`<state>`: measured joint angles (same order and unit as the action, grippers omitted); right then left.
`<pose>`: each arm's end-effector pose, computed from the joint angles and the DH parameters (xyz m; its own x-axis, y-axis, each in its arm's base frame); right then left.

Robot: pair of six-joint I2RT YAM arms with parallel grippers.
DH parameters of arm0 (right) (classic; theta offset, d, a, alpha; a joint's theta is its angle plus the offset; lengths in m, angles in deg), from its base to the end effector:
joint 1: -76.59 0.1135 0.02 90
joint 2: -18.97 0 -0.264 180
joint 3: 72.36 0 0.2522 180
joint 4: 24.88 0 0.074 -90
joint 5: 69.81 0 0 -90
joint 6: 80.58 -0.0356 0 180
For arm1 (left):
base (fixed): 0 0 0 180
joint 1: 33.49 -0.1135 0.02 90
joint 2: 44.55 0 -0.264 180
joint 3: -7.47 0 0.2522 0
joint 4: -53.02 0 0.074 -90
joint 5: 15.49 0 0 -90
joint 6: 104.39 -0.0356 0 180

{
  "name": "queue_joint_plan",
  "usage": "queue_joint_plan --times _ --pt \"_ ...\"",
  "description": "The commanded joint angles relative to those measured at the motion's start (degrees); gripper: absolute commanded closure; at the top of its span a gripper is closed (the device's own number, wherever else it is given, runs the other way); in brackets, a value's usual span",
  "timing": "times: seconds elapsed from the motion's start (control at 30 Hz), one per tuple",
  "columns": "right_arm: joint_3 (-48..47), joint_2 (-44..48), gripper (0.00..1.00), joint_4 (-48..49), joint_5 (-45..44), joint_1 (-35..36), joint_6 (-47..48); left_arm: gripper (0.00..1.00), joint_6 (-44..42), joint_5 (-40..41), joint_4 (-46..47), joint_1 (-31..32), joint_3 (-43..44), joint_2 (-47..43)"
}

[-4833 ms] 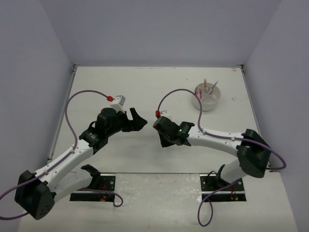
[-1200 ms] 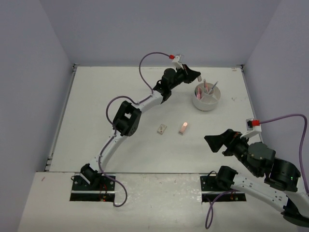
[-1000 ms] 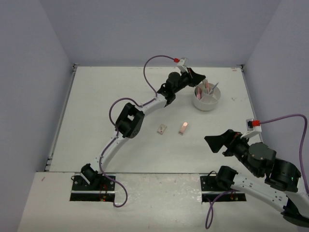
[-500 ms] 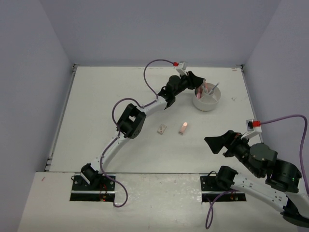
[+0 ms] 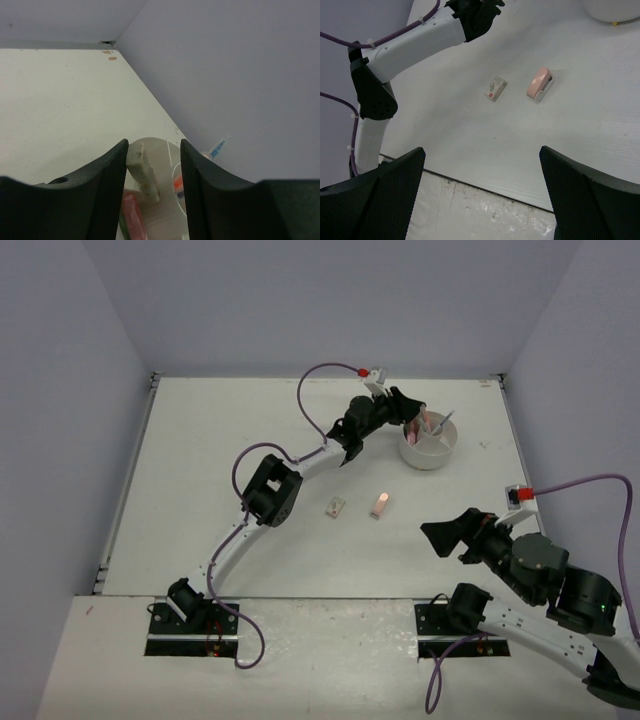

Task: Sort the stationery into containers
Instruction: Place the stationery in the storage box.

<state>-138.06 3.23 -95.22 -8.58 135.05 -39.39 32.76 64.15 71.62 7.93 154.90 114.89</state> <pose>0.0286 0.0138 0.3416 -0.5046 0.4390 -0.7435 -0.1995 0.7785 0.5950 0.4623 -0.4164 0.1662 -0.5168 -0.5058 -0.6907 0.5968 0.3656 -0.7143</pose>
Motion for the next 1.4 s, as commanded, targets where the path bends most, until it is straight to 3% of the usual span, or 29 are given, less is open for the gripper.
queue_joint_plan --times 0.0,0.2,0.63,0.73,0.97,1.37 --pt "-0.89 -0.98 0.01 -0.10 0.22 0.08 0.48 0.58 -0.03 3.53 1.47 0.58 3.16 -0.70" --pt "-1.05 -0.73 0.01 -0.84 -0.11 -0.01 0.65 0.63 0.63 6.33 2.20 0.97 3.32 -0.65" --pt "-0.79 0.46 0.01 -1.34 -0.24 0.08 0.57 0.90 1.24 6.82 3.10 1.12 3.95 0.48" --pt "-0.92 0.27 0.01 -1.38 -0.32 0.08 0.57 0.90 1.36 6.89 3.27 1.12 3.88 0.78" --pt "-0.88 0.41 0.01 -1.52 -0.41 0.02 0.57 0.75 1.39 5.87 3.37 1.12 3.07 1.05" --pt "-0.89 0.70 0.01 -1.75 -0.63 0.08 0.57 0.73 2.17 5.52 3.92 1.17 1.90 1.01"
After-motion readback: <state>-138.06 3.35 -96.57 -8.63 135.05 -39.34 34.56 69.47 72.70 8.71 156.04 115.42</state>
